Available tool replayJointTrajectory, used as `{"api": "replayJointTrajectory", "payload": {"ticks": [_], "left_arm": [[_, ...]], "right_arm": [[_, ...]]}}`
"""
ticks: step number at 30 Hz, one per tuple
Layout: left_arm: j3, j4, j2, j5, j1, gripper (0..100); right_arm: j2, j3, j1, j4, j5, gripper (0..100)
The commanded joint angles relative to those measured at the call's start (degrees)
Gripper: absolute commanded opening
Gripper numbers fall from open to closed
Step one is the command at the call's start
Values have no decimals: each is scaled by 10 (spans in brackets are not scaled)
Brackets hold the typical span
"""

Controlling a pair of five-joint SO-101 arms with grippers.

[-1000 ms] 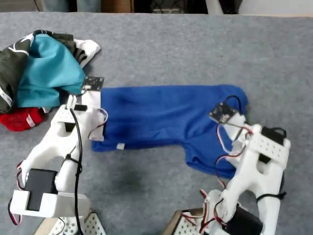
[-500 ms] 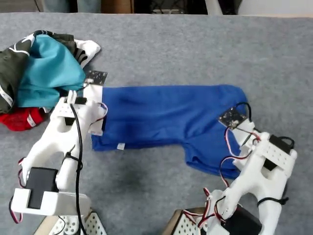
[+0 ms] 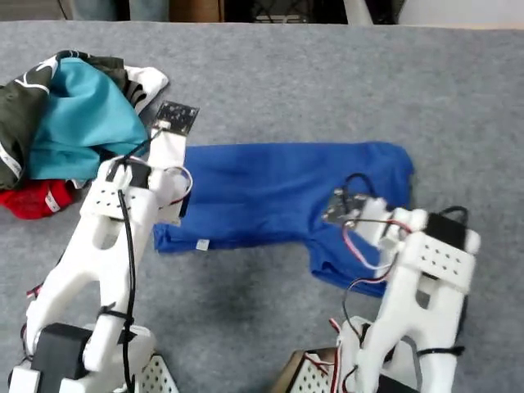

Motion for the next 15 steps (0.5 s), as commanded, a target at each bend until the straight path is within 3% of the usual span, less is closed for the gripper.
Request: {"api": "replayJointTrajectory", "payload": {"ticks": [1, 6, 15], "left_arm": [[5, 2, -21, -5, -21, 29], [7, 2, -21, -5, -51, 29], [7, 3, -21, -4, -49, 29]], "right_arm": [[12, 50, -42, -29, 5, 168], [46, 133, -45, -137, 5, 170], [139, 132, -59, -167, 5, 167]]}}
